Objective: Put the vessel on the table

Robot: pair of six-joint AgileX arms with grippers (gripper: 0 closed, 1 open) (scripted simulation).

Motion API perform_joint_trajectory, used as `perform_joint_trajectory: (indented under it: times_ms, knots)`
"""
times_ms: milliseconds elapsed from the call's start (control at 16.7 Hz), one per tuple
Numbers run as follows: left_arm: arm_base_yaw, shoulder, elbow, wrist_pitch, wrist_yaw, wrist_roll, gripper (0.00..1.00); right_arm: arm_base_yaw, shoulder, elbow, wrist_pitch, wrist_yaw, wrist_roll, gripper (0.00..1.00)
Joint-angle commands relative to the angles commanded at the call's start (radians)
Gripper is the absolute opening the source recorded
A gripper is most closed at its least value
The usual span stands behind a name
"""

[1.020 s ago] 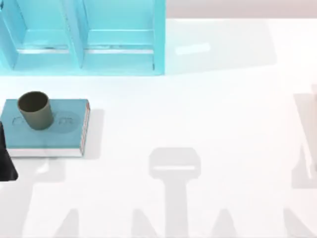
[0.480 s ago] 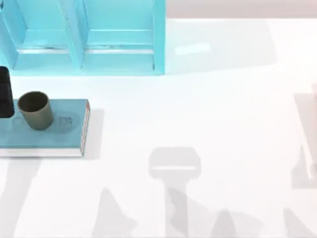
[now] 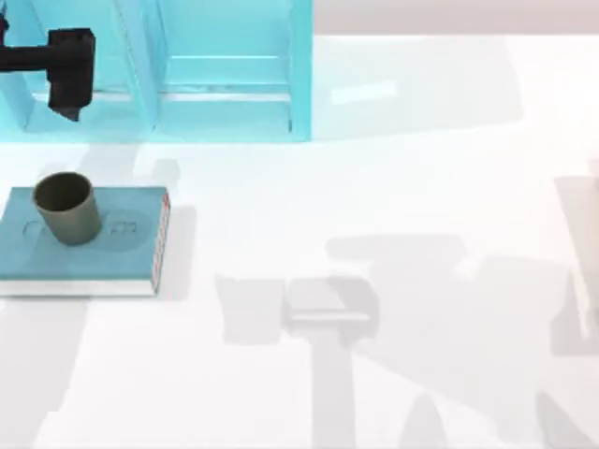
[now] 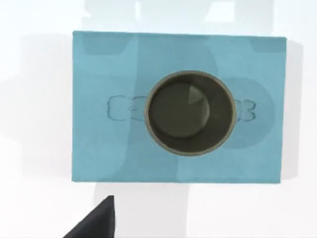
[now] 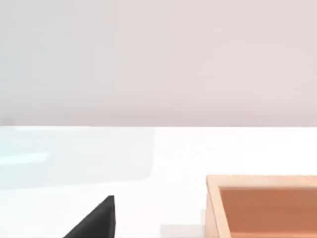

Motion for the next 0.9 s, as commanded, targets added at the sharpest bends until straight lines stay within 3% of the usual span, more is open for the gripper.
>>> perform_joint_trajectory:
  times_ms: [420, 900]
  knots:
    - [-0.044, 0.395, 0.354, -0.272, -0.004, -0.017, 1.00, 0.000, 0.000, 0.000, 0.000, 0.000, 0.000, 1.00]
    - [-0.042, 0.422, 0.373, -0.289, -0.005, -0.017, 1.00, 0.000, 0.000, 0.000, 0.000, 0.000, 0.000, 1.00]
